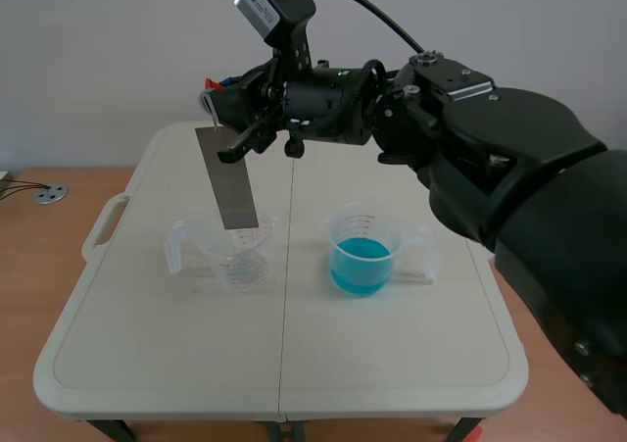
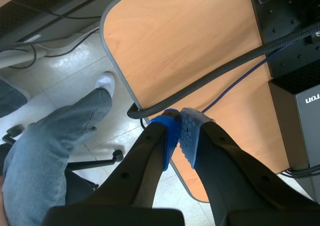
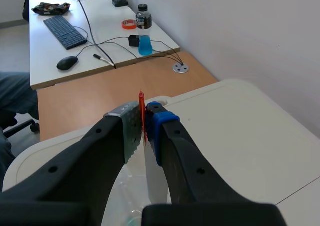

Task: Hold the metal plate by the orange handle, dip it into the blue solution, take it out and point at it, then put the plate back in the beaker on the left.
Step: 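Lift the metal plate out of the left beaker, then move the plate over the blue solution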

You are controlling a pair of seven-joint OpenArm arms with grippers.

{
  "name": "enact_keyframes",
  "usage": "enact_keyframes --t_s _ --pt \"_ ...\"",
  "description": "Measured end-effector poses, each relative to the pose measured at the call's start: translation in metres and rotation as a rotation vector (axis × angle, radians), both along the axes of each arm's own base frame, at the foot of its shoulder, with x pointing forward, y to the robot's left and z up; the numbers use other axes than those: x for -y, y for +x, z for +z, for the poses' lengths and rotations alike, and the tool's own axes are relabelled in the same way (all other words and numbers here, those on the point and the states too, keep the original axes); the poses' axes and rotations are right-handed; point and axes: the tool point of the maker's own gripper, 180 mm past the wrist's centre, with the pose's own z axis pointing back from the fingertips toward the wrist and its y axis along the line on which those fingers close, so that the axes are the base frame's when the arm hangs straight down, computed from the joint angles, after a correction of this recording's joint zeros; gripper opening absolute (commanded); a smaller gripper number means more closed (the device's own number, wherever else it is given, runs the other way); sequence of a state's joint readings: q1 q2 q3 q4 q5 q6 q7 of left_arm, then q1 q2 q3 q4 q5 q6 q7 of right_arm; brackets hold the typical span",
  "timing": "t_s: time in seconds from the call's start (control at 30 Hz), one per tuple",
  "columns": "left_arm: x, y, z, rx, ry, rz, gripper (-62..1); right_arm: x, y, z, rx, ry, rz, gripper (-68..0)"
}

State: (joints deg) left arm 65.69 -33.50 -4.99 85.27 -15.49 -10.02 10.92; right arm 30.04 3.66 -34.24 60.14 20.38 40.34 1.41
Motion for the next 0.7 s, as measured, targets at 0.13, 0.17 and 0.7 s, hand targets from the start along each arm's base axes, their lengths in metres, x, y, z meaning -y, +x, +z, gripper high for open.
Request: enact_keyframes --t_s 0.13,0.17,0.7 --pt "0.000 0.001 0.000 0.003 -0.001 0.000 -59.2 -0.003 -0.009 0.004 0.013 -0.023 0.012 -66.2" --pt "0.000 0.003 0.001 0.008 0.000 -0.001 -59.2 -0.002 -0.011 0.008 0.021 -0.016 0.007 -66.1" --pt "0.003 0.042 0.018 0.111 -0.002 -0.043 -59.2 0.036 -0.021 0.064 0.160 -0.047 -0.108 -66.0"
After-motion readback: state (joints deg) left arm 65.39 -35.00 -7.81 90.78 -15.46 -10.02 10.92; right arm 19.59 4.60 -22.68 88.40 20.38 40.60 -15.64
